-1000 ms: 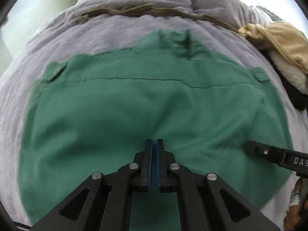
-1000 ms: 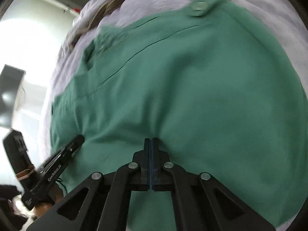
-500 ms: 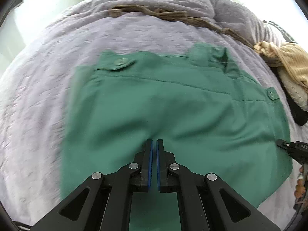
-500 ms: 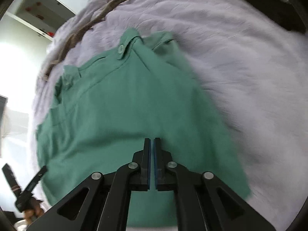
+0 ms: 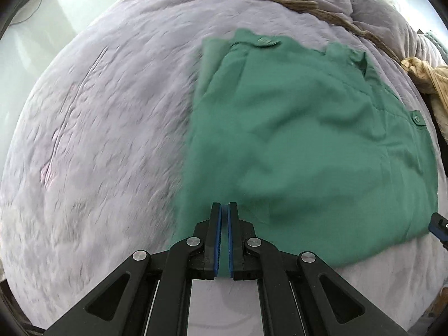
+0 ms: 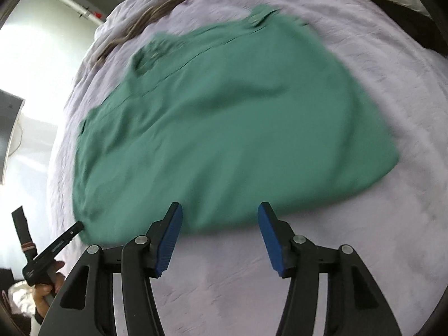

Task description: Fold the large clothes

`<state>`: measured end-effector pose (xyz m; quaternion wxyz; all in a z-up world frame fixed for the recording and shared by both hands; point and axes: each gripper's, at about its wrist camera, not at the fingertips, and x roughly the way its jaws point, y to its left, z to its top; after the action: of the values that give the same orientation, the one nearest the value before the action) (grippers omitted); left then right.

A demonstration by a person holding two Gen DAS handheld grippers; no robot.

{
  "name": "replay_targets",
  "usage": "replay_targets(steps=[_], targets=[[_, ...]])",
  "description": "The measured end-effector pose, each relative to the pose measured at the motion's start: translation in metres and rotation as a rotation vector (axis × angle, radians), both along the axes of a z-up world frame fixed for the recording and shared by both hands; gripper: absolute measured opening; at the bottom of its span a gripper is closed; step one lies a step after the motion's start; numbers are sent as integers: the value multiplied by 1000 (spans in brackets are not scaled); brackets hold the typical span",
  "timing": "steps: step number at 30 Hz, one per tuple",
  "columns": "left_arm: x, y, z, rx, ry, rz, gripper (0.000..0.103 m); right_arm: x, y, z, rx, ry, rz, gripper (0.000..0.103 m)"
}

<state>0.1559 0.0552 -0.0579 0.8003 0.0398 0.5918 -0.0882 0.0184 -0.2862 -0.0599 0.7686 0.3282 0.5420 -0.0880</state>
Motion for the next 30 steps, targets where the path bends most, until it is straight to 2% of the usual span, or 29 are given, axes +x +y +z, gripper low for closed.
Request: replay_targets(steps=[3, 13, 15, 16, 17, 19, 21, 25, 30], targets=[[-10, 12, -2, 15, -1, 3, 5, 2, 20, -1, 8, -2, 37, 61], [-30, 49, -5, -61, 26, 49, 6, 7, 79, -9, 64, 23, 145, 61], [-33, 58, -4, -60, 28, 61, 85, 10, 87, -10, 70, 30, 157, 61], [-33, 62, -4, -52, 20, 85, 98, 12, 90, -12, 73, 33, 163, 61], [-33, 65, -5, -55, 2, 97, 103, 13, 92, -12, 74, 34, 168, 61], [-32, 69, -8, -63, 3, 88, 103, 15, 98, -14, 77, 38, 174, 61], [-31, 75, -9, -59, -1, 91, 103, 17, 102, -16, 87, 37, 172, 90], [-24, 80, -13, -21, 2, 94, 103, 22, 112, -15, 120, 6, 169, 90], [-20, 84, -19, -8, 15, 93, 103, 27, 117, -25, 280, -22, 129, 90]])
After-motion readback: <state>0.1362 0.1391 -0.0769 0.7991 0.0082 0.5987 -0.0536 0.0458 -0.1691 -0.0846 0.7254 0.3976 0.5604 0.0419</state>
